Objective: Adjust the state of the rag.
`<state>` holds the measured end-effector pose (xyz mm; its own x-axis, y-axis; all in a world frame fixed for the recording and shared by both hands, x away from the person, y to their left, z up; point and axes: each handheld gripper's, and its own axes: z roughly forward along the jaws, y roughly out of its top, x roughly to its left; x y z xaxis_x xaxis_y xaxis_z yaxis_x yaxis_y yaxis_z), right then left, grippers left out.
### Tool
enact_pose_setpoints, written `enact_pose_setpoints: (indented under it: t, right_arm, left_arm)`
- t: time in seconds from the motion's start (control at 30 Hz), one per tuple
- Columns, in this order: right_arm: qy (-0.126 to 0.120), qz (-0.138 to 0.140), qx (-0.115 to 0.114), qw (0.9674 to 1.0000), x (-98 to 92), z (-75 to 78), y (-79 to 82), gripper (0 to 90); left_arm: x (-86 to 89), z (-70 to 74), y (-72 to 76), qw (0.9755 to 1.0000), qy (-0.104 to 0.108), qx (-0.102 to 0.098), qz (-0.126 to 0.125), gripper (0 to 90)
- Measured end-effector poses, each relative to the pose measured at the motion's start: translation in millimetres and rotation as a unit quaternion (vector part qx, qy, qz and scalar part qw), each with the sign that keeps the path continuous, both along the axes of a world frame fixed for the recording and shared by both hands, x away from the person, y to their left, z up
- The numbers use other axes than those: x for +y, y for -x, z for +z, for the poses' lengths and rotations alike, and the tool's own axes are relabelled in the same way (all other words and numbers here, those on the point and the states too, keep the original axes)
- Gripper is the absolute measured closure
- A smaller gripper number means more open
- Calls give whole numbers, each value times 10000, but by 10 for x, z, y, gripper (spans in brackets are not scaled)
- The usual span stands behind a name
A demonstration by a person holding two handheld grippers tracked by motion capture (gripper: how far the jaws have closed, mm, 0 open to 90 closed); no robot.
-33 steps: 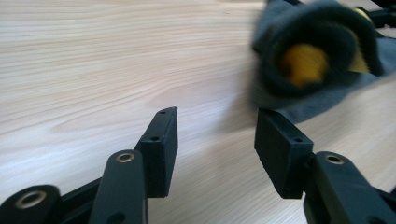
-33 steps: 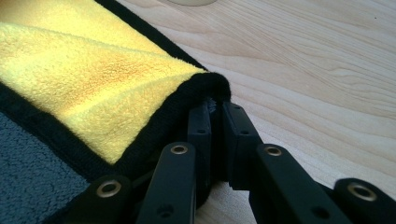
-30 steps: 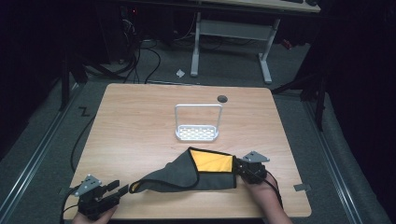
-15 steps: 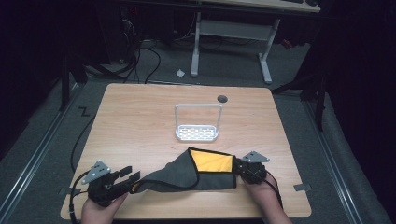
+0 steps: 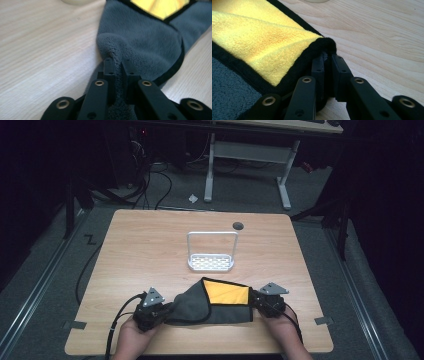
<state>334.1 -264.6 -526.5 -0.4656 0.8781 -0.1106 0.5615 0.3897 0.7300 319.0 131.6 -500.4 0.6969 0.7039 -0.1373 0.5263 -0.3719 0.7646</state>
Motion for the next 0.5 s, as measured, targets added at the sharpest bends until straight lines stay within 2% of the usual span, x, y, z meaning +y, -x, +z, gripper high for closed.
enact_pose_setpoints:
  t: [0.1, 0.13, 0.23, 0.3, 0.37, 0.5]
  right_arm:
    - [3, -11, 9, 10000, -1, 4, -2, 818]
    - [29, -21, 12, 10000, -5, 8, -7, 820]
    - [17, -54, 46, 10000, -11, 15, -30, 826]
    - [65, -45, 27, 10000, -5, 20, -55, 830]
    - [107, -74, 13, 9999, -2, 14, -78, 831]
    - [120, -156, -10, 9998, -5, 7, -99, 813]
  left_arm:
    - [237, 23, -80, 9985, 433, 74, 322, 846]
    - [294, 9, -105, 9979, 502, 121, 400, 845]
    - [467, -133, -229, 9939, 803, 468, 589, 842]
    - [485, -249, -286, 9928, 764, 682, 615, 838]
    - [472, -309, -308, 9928, 668, 764, 640, 810]
    - [513, -233, -248, 9923, 691, 568, 859, 638]
